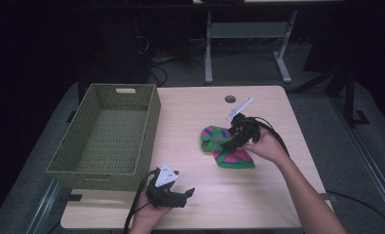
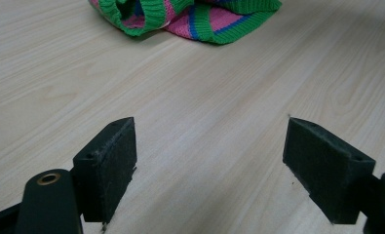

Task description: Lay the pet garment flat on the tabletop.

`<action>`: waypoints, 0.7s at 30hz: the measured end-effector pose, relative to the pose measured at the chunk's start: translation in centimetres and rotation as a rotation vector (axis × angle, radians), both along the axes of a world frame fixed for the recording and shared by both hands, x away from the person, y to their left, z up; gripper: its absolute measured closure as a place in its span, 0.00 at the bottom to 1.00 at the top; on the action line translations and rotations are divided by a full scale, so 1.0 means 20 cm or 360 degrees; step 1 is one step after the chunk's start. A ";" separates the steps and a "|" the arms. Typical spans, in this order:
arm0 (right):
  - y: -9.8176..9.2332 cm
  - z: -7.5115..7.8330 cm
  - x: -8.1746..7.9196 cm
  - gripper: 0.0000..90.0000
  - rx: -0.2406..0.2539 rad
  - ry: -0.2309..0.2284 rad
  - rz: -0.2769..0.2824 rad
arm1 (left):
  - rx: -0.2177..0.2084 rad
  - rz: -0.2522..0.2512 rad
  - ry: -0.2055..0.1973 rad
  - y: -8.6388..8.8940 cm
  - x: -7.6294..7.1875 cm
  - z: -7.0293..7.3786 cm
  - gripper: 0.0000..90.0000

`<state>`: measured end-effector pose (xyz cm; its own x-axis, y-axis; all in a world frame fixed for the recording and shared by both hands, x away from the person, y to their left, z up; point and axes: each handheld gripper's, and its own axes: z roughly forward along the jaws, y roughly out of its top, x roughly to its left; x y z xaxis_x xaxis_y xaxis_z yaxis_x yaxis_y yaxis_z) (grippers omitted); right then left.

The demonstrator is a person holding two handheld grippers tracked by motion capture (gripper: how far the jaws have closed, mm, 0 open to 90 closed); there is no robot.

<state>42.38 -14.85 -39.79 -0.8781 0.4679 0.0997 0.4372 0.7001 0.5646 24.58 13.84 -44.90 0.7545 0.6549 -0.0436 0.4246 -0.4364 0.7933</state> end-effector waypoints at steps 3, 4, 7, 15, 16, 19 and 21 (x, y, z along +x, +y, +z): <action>0.01 0.00 0.00 0.24 -0.0011 0.0000 0.0000 | 0.0002 -0.0002 0.0004 0.00 0.00 0.00 0.22; 0.01 0.00 0.00 0.24 -0.0015 0.0004 -0.0001 | 0.0000 -0.0001 0.0004 0.00 0.00 0.00 0.22; 0.02 -0.01 0.01 0.24 -0.0039 0.0000 -0.0008 | 0.0001 -0.0004 0.0002 0.00 0.00 0.00 0.22; 0.03 -0.05 0.03 0.24 -0.0082 0.0024 -0.0002 | 0.0005 -0.0012 0.0007 0.00 0.00 -0.01 0.22; 0.04 -0.06 0.03 0.24 -0.0085 0.0027 -0.0001 | 0.0004 -0.0011 0.0008 0.00 0.00 0.00 0.22; 0.05 -0.07 0.03 0.24 -0.0099 0.0030 0.0002 | 0.0009 -0.0014 0.0001 0.00 0.00 0.00 0.22; 0.06 -0.07 0.03 0.24 -0.0107 0.0033 0.0004 | 0.0012 -0.0015 0.0000 0.00 0.00 0.00 0.22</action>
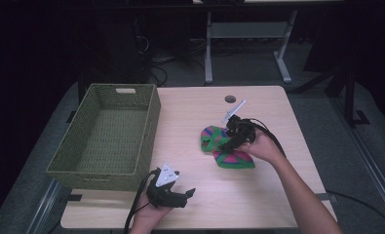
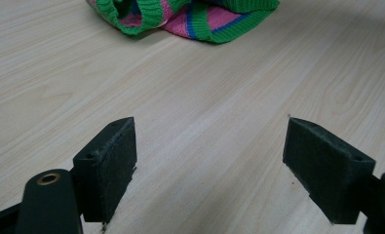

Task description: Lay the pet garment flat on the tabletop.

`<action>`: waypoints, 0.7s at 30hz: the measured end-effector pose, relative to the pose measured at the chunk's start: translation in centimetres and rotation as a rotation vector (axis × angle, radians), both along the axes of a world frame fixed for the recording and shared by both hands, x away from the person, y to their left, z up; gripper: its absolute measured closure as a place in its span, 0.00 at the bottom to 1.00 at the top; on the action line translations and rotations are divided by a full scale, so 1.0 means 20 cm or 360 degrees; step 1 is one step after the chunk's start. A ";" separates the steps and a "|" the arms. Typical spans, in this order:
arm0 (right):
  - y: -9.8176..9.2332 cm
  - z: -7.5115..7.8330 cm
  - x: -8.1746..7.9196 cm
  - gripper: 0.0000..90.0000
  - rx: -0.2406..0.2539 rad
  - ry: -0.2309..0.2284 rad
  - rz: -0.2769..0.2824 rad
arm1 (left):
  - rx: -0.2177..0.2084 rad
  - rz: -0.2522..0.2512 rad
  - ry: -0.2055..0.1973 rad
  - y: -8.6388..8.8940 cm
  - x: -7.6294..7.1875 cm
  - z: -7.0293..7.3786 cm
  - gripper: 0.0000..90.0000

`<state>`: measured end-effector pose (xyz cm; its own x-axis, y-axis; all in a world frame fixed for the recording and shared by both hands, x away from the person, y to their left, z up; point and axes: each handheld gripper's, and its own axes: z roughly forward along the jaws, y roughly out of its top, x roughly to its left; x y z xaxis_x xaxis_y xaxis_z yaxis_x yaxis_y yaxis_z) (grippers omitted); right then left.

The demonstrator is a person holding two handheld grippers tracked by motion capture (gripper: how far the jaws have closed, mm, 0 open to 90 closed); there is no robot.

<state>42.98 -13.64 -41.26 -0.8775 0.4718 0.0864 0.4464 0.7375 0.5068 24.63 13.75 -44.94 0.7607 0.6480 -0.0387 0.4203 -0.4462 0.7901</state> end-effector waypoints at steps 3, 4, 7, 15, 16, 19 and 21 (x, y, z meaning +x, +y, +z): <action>0.02 -0.03 0.00 0.24 -0.0036 0.0011 0.0008 | -0.0012 0.0006 0.0008 0.00 0.00 0.00 0.22; 0.02 -0.03 0.01 0.24 -0.0042 0.0014 0.0012 | -0.0014 0.0005 0.0008 0.00 0.00 0.00 0.22; 0.03 -0.05 0.01 0.24 -0.0054 0.0015 0.0013 | -0.0009 0.0001 0.0007 0.00 0.00 0.00 0.22; 0.05 -0.11 0.02 0.26 -0.0187 0.0013 -0.0007 | -0.0014 0.0006 0.0006 -0.01 -0.01 0.00 0.22; 0.05 -0.12 0.02 0.26 -0.0198 0.0015 -0.0015 | -0.0014 0.0004 0.0006 -0.01 -0.01 0.00 0.22; 0.05 -0.14 0.02 0.29 -0.0232 -0.0009 -0.0029 | -0.0013 0.0002 0.0007 -0.01 0.00 0.00 0.22; 0.05 -0.15 0.02 0.33 -0.0257 -0.0042 -0.0029 | -0.0009 0.0000 0.0006 -0.01 0.00 0.00 0.22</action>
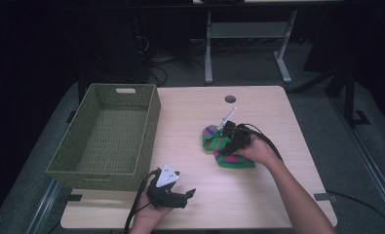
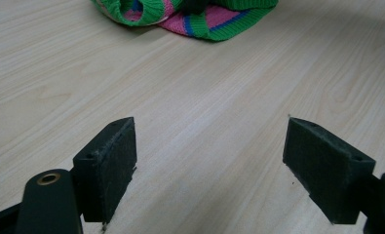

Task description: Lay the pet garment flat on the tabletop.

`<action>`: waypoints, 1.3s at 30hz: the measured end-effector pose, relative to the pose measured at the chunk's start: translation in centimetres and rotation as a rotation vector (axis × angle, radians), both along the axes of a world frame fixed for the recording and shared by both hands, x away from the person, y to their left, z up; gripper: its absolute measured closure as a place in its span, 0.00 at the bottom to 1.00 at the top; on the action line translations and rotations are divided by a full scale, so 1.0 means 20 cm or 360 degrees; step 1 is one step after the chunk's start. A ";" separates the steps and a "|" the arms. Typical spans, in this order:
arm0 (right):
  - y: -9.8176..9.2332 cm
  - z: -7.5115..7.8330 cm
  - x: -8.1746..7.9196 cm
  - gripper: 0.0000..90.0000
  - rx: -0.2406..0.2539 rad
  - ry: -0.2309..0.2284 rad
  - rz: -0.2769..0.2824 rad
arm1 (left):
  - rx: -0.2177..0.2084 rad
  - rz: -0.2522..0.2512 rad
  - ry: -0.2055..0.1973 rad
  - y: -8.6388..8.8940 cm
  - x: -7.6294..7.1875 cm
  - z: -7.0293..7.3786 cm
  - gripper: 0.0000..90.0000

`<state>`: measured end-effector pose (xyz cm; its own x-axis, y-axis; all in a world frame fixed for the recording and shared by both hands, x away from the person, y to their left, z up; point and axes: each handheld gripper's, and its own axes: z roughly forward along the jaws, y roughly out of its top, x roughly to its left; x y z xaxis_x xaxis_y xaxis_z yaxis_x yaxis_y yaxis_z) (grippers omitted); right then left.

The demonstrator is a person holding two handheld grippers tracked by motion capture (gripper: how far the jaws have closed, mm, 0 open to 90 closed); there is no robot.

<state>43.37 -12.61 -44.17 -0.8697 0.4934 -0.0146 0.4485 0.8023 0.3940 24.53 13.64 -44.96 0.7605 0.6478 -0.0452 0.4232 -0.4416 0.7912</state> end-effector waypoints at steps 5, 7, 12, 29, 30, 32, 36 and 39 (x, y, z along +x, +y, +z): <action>0.03 -0.02 -0.03 0.33 -0.0088 -0.0080 0.0003 | -0.0004 0.0004 0.0002 0.00 0.00 0.00 0.22; 0.03 -0.01 -0.03 0.36 -0.0088 -0.0077 -0.0014 | 0.0002 0.0001 0.0000 -0.01 0.00 0.00 0.22; 0.02 -0.01 -0.02 0.49 -0.0091 -0.0094 -0.0014 | 0.0008 -0.0002 0.0000 -0.01 0.00 0.00 0.22; -0.03 0.02 0.01 0.80 -0.0058 -0.0109 -0.0104 | -0.0003 0.0005 0.0002 0.00 0.00 0.00 0.22; -0.03 0.02 0.01 0.80 -0.0058 -0.0109 -0.0104 | -0.0003 0.0005 0.0002 0.00 0.00 0.00 0.22; -0.05 0.03 0.01 0.80 -0.0029 -0.0103 -0.0112 | -0.0010 0.0012 0.0005 0.00 0.00 0.00 0.22; -0.07 0.07 0.00 0.81 0.0000 -0.0116 -0.0110 | -0.0006 0.0010 0.0006 0.00 0.00 0.00 0.22; -0.10 0.11 -0.01 0.81 0.0065 -0.0120 -0.0125 | 0.0000 0.0005 -0.0003 0.00 0.00 0.00 0.22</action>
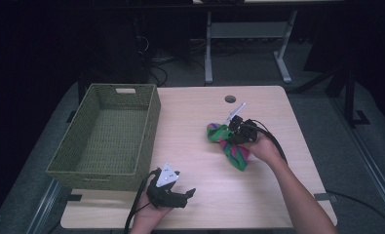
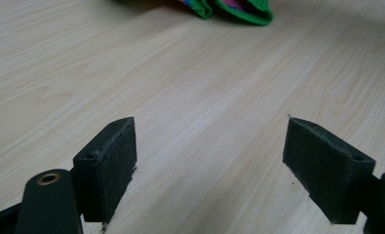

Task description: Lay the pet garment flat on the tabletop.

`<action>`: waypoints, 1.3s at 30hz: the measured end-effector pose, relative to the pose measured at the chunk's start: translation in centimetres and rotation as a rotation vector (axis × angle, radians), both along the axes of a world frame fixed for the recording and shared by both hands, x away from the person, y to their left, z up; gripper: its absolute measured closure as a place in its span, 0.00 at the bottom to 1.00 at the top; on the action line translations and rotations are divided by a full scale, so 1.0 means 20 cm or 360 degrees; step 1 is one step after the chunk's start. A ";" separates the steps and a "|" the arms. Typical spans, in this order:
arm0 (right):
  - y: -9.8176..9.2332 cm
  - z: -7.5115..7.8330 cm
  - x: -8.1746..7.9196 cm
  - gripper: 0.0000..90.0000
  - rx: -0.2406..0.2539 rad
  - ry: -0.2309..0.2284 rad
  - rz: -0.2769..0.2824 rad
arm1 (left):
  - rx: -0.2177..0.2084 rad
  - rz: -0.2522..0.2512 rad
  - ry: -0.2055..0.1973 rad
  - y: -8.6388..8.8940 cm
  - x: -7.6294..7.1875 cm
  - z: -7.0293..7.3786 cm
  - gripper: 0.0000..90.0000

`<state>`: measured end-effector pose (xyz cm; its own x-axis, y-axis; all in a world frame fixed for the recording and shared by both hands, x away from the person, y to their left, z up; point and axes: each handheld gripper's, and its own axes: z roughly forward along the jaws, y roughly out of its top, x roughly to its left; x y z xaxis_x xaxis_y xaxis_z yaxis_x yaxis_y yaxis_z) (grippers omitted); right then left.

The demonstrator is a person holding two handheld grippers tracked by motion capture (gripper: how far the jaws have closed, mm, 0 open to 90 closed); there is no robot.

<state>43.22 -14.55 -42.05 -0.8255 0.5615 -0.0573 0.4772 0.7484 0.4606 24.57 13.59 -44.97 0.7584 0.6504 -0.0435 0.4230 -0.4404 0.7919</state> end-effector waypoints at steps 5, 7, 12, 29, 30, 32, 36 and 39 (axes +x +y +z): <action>-0.04 0.05 -0.01 0.81 0.0068 0.0001 -0.0018 | 0.0005 -0.0003 0.0004 0.00 0.00 0.00 0.22; -0.05 0.06 -0.01 0.81 0.0082 -0.0002 -0.0020 | 0.0004 -0.0002 0.0001 0.00 0.00 0.00 0.22; -0.09 0.13 -0.05 0.81 0.0133 -0.0026 -0.0009 | -0.0004 0.0005 0.0005 0.01 0.00 0.00 0.22; -0.13 0.30 -0.22 0.81 0.0224 -0.0117 0.0107 | -0.0017 0.0020 0.0010 0.00 0.00 0.00 0.22; -0.13 0.30 -0.22 0.81 0.0224 -0.0117 0.0107 | -0.0017 0.0020 0.0010 0.00 0.00 0.00 0.22; -0.12 0.31 -0.25 0.81 0.0217 -0.0121 0.0125 | -0.0004 0.0012 0.0013 0.01 0.00 0.00 0.22; -0.12 0.32 -0.28 0.81 0.0214 -0.0138 0.0142 | -0.0011 0.0019 0.0001 0.01 0.00 0.00 0.22; -0.12 0.32 -0.31 0.81 0.0233 -0.0130 0.0148 | -0.0010 0.0022 0.0000 0.01 0.00 0.00 0.22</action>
<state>36.97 -16.92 -35.67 -0.8703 0.4901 -0.0494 0.3654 0.7096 0.6024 24.62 13.85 -44.92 0.7493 0.6605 -0.0478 0.4290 -0.4292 0.7948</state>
